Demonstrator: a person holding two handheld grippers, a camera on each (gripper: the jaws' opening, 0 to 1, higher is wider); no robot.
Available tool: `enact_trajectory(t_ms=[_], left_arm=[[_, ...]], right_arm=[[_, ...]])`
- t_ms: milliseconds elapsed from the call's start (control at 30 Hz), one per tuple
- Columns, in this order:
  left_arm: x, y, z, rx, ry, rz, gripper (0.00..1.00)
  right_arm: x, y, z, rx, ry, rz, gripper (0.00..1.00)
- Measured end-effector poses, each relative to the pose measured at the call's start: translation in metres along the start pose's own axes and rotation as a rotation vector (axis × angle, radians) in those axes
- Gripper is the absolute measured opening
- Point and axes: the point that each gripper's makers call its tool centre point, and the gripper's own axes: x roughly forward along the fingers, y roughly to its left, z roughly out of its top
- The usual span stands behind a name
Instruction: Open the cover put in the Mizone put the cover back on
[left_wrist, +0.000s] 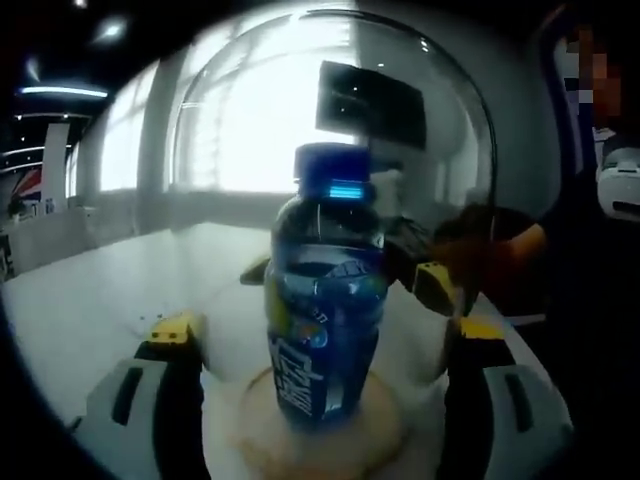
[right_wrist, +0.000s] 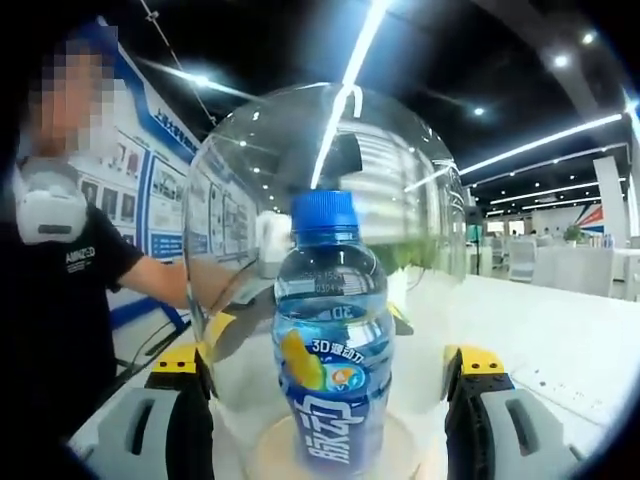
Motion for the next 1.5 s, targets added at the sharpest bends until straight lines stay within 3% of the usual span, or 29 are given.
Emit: enact_trajectory(t_ms=[333,533,733,1033,1300,1367,1500], left_arm=[[-0.003,-0.001,-0.002,0.0,0.01,0.025,0.85],[-0.011,0.003,-0.006,-0.01,-0.002,0.053,0.8],[-0.018,0.003,-0.009,-0.021,-0.022,0.107,0.76],[-0.028,0.003,-0.016,-0.041,-0.012,0.166,0.71],[-0.046,0.003,-0.019,-0.028,-0.001,0.274,0.64],[-0.05,0.0,-0.023,0.016,0.019,0.291,0.61],[-0.053,-0.011,-0.025,0.018,0.017,0.302,0.6]], right_arm=[[-0.001,0.002,-0.001,0.003,0.014,-0.021,0.9],[-0.011,-0.003,-0.012,-0.002,0.082,-0.083,0.9],[-0.027,-0.003,0.003,0.022,0.003,-0.143,0.9],[-0.028,0.014,0.001,0.043,-0.009,-0.174,0.9],[-0.033,0.023,-0.002,0.053,-0.033,-0.218,0.9],[-0.037,0.022,-0.004,0.052,-0.033,-0.247,0.9],[-0.042,0.027,-0.005,0.059,-0.047,-0.274,0.9]])
